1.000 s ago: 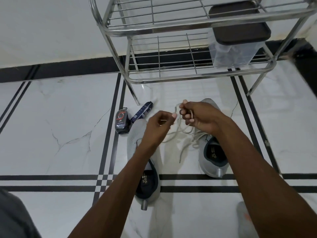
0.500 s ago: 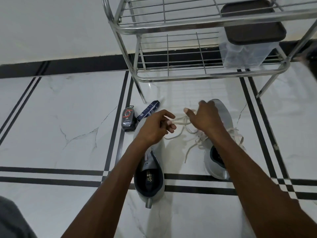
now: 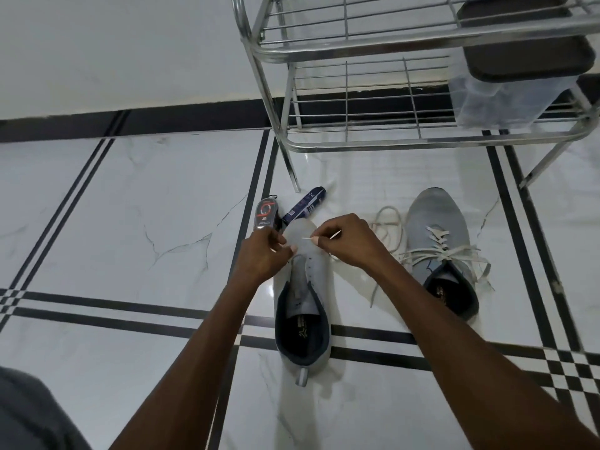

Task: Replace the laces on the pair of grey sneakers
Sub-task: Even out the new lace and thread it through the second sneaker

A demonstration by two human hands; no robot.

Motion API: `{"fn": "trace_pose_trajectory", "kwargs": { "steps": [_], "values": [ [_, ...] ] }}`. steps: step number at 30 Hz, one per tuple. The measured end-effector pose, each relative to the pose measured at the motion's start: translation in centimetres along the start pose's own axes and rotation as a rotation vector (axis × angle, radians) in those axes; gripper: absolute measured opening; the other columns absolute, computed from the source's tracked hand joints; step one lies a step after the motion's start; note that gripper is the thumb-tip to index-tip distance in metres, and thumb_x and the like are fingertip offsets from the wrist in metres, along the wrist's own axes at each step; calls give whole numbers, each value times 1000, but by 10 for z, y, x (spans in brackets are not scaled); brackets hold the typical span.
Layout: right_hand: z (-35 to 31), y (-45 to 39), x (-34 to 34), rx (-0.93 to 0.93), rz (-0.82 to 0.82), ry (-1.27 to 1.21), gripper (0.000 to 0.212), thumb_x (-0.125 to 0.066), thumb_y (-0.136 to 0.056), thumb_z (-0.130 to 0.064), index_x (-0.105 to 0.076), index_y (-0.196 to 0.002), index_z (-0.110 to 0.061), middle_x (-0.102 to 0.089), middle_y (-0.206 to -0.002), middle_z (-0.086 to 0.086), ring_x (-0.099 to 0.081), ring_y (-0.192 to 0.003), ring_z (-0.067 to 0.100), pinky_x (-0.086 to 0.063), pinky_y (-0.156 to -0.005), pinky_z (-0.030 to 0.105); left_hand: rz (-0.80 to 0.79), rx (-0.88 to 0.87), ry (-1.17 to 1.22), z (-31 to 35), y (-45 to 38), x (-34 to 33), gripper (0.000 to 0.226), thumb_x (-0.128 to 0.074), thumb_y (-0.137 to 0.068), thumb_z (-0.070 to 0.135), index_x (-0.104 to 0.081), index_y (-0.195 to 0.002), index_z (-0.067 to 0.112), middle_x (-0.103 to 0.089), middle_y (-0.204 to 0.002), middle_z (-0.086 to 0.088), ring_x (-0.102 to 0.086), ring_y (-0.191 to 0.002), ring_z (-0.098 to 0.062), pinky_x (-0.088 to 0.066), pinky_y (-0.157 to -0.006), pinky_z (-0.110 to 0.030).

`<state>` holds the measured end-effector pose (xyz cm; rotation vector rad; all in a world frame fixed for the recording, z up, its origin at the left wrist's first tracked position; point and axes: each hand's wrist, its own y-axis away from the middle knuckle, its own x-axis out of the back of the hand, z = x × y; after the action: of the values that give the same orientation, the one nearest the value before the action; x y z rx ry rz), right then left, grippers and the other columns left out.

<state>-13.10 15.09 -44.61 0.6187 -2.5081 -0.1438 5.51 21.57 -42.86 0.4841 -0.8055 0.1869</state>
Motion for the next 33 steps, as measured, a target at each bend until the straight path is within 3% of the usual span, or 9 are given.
{"fn": "trace_pose_trajectory", "kwargs": {
  "steps": [3,5,9,11,17,21,23,28,33],
  "values": [
    [1,3,-24,-4,-28,26,9,-76,-84,-25,-82,-89,-21,-77,-85,-8,-67,-78,2,-42,-64,10,-145,124,-122,-14,6,-4,42,-84,-80,39,-60,-106,16,-67,-108,-5,-65,-98,-22,-49,-76,-31],
    [2,5,-38,-3,-25,44,9,-76,-84,-24,-82,-88,-19,-77,-85,-8,-64,-76,-1,-41,-64,4,-114,159,-114,-20,10,-9,44,-86,-76,42,-60,-102,18,-65,-109,-5,-64,-101,-23,-49,-77,-31],
    [5,9,-58,36,18,39,8,-75,-85,-20,-82,-86,-16,-77,-86,-4,-63,-77,2,-49,-76,16,3,125,-87,-21,18,-14,35,-83,-78,33,-75,-104,12,-74,-103,-6,-68,-98,-23,-56,-87,-36],
    [6,13,-64,53,51,20,7,-77,-85,-18,-83,-86,-14,-77,-85,-3,-60,-74,0,-43,-71,8,56,104,-45,-20,23,-15,27,-79,-82,30,-80,-102,11,-78,-97,-8,-71,-91,-22,-57,-86,-34],
    [13,22,-72,57,127,-35,11,-72,-89,-15,-82,-93,-12,-78,-93,0,-68,-88,6,-51,-85,19,188,59,51,-19,38,-38,25,-68,-91,18,-78,-110,6,-77,-106,-13,-72,-97,-21,-41,-79,-13],
    [14,27,-72,50,105,-6,16,-64,-93,-6,-79,-99,-4,-74,-101,8,-60,-92,8,-36,-81,0,215,84,112,-25,39,-44,25,-66,-92,15,-77,-113,7,-77,-108,-12,-71,-99,-19,-32,-70,8],
    [14,28,-74,32,123,24,15,-64,-92,-5,-78,-95,-7,-73,-97,5,-57,-88,5,-39,-79,4,191,88,121,-27,38,-44,26,-66,-93,15,-76,-116,7,-76,-111,-12,-71,-103,-20,-32,-75,9],
    [17,17,-78,-40,85,97,12,-66,-88,-13,-76,-82,-11,-71,-87,4,-66,-83,15,-56,-79,37,140,87,113,-30,32,-44,27,-65,-95,18,-76,-119,11,-75,-116,-9,-70,-107,-17,-36,-82,1],
    [27,15,-90,-16,138,0,10,-69,-89,-15,-76,-82,-11,-71,-83,-1,-65,-79,11,-55,-75,29,153,62,113,-50,27,-53,27,-64,-96,22,-76,-118,14,-76,-114,-4,-70,-102,-12,-49,-85,-8]
  ]
}}
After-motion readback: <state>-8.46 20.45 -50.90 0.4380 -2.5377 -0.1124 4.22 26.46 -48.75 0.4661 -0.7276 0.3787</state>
